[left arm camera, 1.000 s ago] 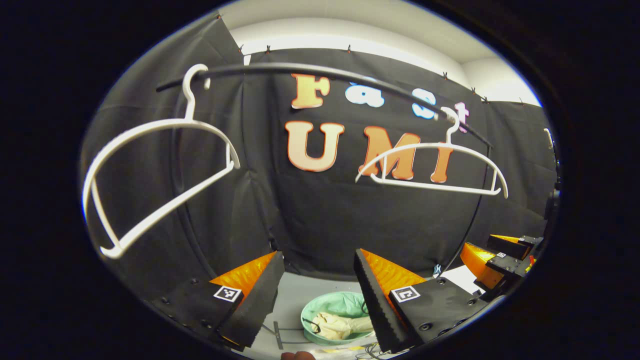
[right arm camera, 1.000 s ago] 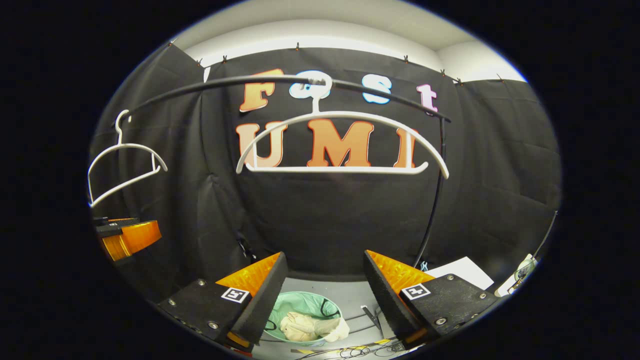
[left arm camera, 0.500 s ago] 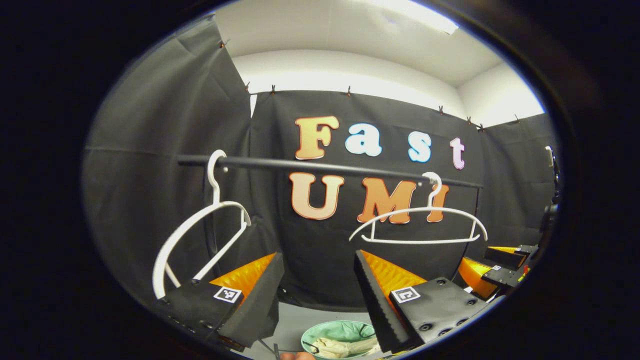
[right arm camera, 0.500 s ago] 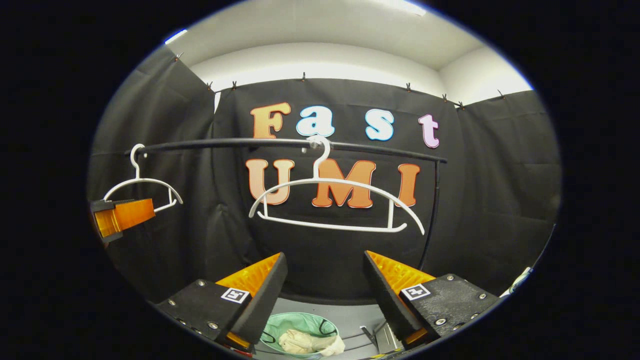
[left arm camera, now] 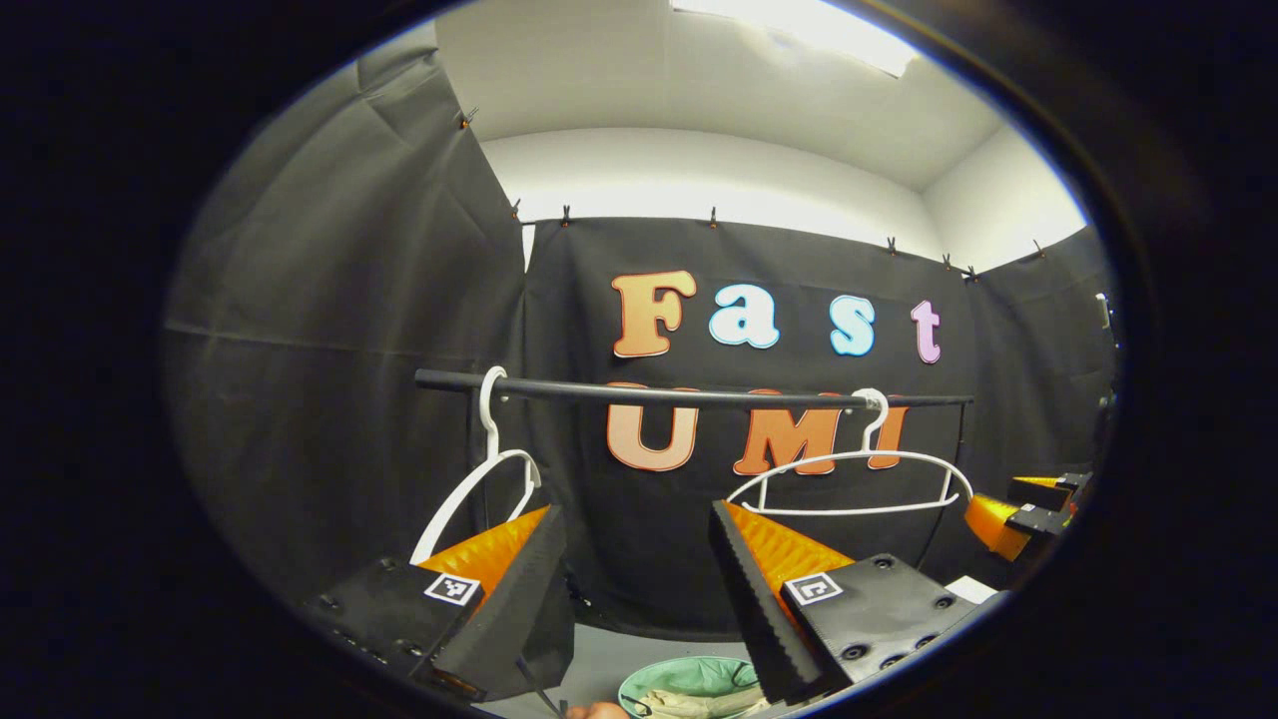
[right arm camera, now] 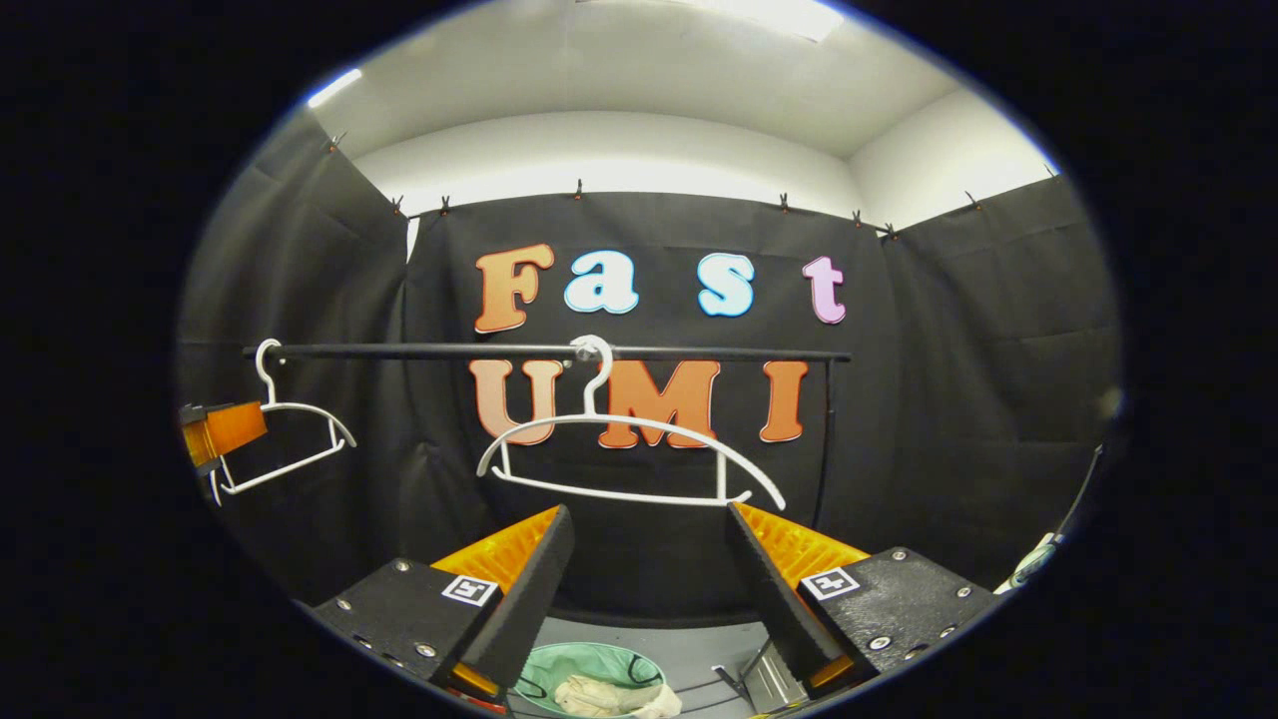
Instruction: Grasp the clothes on the hanger with both hands and then place them into the laundry hamper below.
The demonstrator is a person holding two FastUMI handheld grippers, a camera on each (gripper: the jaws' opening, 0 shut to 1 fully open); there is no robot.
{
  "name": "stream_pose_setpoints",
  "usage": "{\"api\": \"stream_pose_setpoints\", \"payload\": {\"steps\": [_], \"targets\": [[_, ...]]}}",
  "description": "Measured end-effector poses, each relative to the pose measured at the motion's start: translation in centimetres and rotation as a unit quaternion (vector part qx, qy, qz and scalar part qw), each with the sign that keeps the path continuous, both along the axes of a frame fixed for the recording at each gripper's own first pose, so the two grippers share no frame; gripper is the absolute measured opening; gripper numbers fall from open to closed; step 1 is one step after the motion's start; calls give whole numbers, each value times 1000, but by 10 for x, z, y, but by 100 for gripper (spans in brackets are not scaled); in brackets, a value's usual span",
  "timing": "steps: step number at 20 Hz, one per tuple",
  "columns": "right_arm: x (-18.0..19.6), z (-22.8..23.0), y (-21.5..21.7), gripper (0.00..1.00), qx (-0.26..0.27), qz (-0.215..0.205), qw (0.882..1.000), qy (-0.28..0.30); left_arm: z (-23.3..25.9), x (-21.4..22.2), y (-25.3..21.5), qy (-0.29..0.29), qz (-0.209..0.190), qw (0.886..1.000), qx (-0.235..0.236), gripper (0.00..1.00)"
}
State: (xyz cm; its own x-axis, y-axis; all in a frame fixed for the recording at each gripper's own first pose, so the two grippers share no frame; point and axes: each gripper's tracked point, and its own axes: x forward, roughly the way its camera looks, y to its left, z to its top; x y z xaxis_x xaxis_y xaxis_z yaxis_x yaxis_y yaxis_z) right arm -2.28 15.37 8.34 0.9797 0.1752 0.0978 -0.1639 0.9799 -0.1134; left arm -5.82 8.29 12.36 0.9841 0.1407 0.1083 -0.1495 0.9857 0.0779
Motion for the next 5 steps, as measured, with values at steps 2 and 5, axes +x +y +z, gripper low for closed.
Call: {"api": "stream_pose_setpoints", "payload": {"steps": [2, 5], "targets": [[-2, 1, 0, 95, -4, -2, 1000, -5, -2, 2, -3, 5, -8, 1000, -1, 91], [-6, -1, 7, 95, -5, 8, 1000, -3, -1, 6, -7, 8, -20, 1000, 1, 99]]}}
